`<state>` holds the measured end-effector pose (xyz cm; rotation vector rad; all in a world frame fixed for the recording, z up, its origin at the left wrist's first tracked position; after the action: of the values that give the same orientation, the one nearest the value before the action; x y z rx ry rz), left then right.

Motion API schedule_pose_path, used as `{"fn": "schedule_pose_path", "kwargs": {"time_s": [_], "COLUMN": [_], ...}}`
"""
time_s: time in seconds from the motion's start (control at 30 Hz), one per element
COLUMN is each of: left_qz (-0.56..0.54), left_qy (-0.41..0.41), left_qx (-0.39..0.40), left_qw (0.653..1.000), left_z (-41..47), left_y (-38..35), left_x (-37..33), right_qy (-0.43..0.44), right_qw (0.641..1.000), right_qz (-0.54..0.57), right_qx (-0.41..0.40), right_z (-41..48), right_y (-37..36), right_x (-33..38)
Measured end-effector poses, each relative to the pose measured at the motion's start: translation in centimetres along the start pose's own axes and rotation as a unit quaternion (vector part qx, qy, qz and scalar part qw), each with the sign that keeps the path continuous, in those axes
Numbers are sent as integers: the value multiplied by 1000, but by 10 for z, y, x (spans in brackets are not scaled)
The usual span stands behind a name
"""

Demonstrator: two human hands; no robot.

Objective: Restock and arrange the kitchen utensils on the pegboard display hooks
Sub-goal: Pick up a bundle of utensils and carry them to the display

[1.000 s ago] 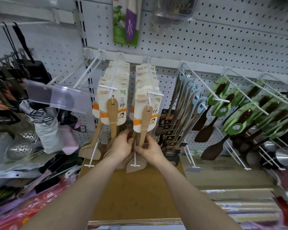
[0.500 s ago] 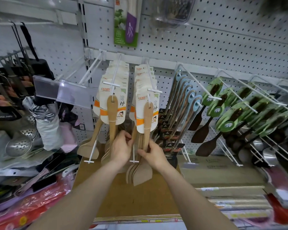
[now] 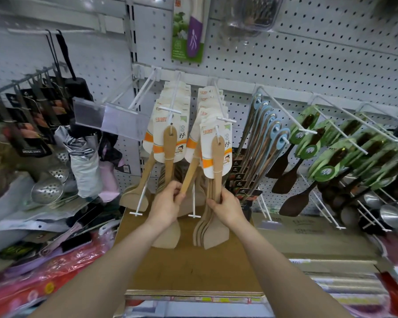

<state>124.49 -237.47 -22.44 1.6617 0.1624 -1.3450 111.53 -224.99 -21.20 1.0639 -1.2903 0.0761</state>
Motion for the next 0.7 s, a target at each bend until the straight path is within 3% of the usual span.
{"fn": "schedule_pose_path", "kwargs": {"time_s": [0.43, 0.7], "left_qz": [-40, -5], "left_qy": [-39, -64], "left_qx": [102, 63], "left_qw": [993, 996], "left_z": [-20, -18], "left_y": [4, -17], "left_x": [-11, -30], "right_qy": [13, 21], "right_qw": [998, 994], "right_qz": [-33, -48], "right_qx": [51, 95], "right_z": [-11, -17], "right_y": [16, 31], "right_x": [-1, 0]}}
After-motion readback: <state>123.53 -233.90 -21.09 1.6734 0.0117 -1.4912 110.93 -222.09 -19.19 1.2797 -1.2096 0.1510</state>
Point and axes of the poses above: each hand's wrist, its own z-axis towards the middle knuckle, its own y-axis out of the back of the hand, x = y × z, the point moved 1 cm from there along z, towards the middle knuckle, and after that the axes turned 4 degrees about z, right-handed, at the moved point
